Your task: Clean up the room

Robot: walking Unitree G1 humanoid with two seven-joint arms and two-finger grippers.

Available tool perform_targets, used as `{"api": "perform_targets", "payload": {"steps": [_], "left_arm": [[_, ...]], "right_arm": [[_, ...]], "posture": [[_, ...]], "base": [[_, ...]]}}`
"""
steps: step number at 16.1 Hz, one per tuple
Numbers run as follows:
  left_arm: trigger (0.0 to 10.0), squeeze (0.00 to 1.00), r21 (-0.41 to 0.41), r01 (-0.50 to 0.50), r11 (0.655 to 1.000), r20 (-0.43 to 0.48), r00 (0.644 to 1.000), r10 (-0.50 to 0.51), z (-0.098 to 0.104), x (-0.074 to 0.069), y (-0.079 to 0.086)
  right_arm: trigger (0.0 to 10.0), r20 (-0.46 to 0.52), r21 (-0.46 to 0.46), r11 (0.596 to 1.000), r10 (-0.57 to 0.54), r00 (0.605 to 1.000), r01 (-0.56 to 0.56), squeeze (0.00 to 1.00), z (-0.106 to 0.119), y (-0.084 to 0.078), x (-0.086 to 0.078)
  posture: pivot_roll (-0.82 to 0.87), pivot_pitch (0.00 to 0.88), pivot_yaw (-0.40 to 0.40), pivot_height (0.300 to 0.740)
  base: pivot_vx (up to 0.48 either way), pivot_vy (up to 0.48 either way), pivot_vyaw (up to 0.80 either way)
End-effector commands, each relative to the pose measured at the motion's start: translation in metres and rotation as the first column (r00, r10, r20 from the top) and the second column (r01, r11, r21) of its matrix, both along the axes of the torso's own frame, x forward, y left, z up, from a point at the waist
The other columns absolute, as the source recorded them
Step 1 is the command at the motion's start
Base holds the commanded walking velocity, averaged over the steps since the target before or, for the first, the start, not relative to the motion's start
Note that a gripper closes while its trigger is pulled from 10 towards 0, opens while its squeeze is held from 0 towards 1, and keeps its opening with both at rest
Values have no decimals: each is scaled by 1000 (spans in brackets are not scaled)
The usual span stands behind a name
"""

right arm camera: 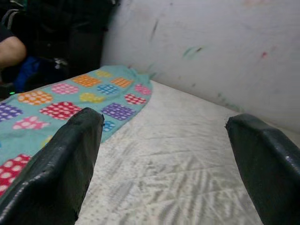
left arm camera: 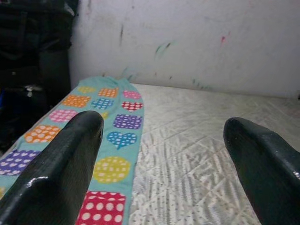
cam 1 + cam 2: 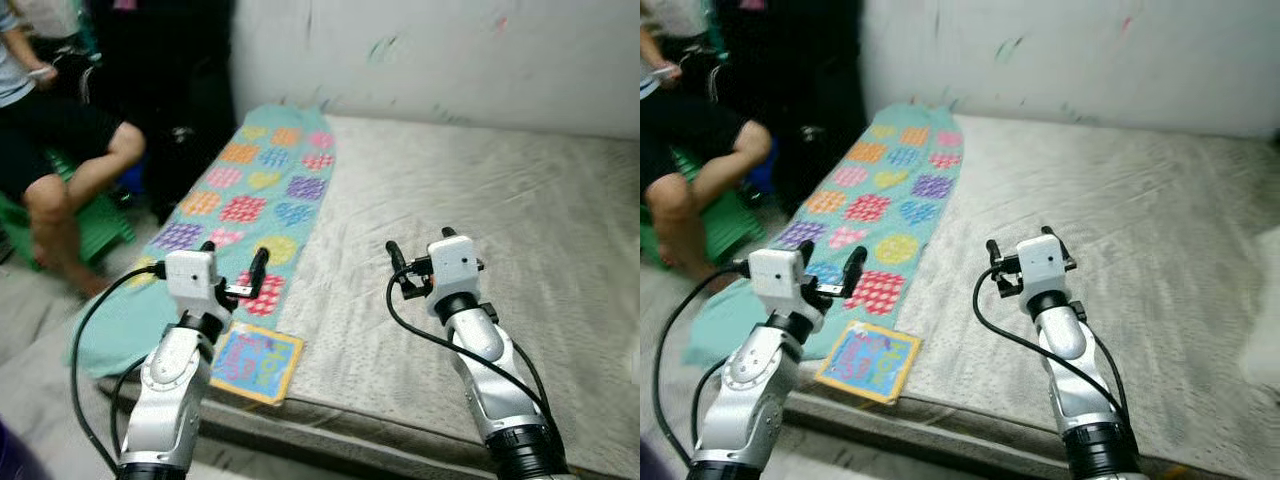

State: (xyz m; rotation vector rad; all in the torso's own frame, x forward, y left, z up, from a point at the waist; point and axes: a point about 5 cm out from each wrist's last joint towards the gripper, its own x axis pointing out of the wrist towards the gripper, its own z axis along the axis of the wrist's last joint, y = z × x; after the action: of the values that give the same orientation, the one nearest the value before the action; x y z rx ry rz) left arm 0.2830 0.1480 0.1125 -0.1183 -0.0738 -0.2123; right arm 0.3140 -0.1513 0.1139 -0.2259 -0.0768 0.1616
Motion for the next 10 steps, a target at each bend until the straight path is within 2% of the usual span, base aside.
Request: {"api": "perform_targets", "payload": {"steps": [1, 10], "left_arm": [[10000, 0, 6, -4, 1000, 4, 1000, 4, 2, 1, -1], [10000, 0, 12, -6, 1000, 3, 1000, 6, 2, 1, -1]], "right_arm": [[10000, 8, -6, 1000, -5, 1000, 5, 0, 2, -4, 1], [10000, 17, 11, 1000, -13, 1000, 13, 0, 4, -6, 1]], "posture": [[-86, 0, 35, 740], [-85, 0, 35, 740]], "base": [[0, -480, 0], [0, -465, 0]]}}
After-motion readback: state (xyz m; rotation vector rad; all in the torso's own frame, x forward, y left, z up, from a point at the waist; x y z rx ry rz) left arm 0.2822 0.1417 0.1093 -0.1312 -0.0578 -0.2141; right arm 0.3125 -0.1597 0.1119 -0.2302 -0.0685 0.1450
